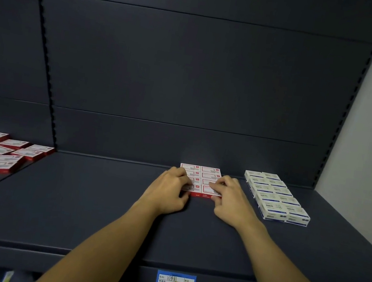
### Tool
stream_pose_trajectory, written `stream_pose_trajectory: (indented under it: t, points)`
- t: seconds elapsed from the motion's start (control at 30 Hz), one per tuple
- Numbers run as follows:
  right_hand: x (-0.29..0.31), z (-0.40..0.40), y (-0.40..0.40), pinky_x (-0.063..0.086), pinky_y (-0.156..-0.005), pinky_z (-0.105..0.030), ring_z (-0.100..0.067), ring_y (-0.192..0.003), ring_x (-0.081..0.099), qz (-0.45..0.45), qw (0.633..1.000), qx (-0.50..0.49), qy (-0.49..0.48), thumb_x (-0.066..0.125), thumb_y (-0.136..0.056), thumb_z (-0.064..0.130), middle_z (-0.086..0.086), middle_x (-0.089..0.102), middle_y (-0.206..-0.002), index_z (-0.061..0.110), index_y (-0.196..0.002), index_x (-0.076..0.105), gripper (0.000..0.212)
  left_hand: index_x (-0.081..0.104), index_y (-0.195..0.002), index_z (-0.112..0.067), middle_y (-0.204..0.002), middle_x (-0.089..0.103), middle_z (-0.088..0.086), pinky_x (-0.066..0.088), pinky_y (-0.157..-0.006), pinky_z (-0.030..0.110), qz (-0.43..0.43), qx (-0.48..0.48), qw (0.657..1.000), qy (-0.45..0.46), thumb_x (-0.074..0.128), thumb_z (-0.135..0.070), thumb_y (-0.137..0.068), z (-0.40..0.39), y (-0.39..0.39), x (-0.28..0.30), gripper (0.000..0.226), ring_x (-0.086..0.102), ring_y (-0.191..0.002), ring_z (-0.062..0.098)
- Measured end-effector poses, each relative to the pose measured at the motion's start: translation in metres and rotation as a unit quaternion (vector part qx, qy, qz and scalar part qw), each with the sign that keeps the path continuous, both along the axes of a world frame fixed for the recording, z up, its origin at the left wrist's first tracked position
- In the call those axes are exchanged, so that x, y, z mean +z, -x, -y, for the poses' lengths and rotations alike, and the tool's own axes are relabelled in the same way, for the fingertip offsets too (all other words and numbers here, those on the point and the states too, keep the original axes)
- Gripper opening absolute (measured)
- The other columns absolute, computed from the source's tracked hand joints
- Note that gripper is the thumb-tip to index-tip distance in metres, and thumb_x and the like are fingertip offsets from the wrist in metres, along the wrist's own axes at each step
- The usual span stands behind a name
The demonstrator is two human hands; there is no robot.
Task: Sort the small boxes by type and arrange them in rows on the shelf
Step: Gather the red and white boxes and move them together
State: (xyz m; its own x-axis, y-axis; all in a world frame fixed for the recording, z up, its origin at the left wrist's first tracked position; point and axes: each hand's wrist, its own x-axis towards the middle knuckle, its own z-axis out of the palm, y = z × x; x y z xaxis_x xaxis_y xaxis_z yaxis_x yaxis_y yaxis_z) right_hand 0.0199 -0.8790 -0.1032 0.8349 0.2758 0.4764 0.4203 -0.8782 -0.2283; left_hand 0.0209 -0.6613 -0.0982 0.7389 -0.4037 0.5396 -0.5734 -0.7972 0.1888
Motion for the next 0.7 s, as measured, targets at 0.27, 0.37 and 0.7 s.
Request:
stream_pose_trajectory:
  t: [0.27, 0.37, 0.7]
  points:
    - [0.002, 0.0, 0.003, 0.032, -0.108, -0.036, -0.019, -0.124, 0.036, -0.012, 0.995, -0.04, 0.088, 0.052, -0.095, 0.031, 0.007, 0.044, -0.137, 0.029, -0.142, 0.053, 0.046, 0.067, -0.122, -0.017, -0.119, 0.058, -0.006, 0.045, -0.098, 0.03, -0.002, 0.012, 1.0, -0.019, 0.058, -0.03, -0.086, 0.002, 0.0, -0.002, 0.039, 0.05, -0.106, 0.014]
    - [0.007, -0.004, 0.007, 0.027, -0.107, -0.039, -0.019, -0.128, 0.035, -0.009, 0.989, -0.063, 0.13, 0.046, -0.095, 0.039, 0.008, 0.042, -0.144, 0.032, -0.144, 0.049, 0.05, 0.065, -0.124, -0.02, -0.12, 0.057, -0.007, 0.044, -0.099, 0.031, -0.005, 0.029, 0.999, -0.041, 0.056, -0.035, -0.085, 0.002, 0.0, 0.001, 0.044, 0.048, -0.107, 0.013]
    - [0.035, -0.017, 0.033, 0.026, -0.109, -0.044, -0.023, -0.129, 0.038, 0.014, 0.979, -0.069, 0.191, 0.049, -0.089, 0.042, 0.0, 0.041, -0.147, 0.015, -0.155, 0.022, 0.077, 0.047, -0.139, -0.019, -0.134, 0.048, -0.002, 0.043, -0.098, 0.036, -0.014, 0.143, 0.986, -0.088, 0.046, -0.038, -0.096, -0.023, 0.037, 0.011, 0.047, 0.044, -0.117, 0.021]
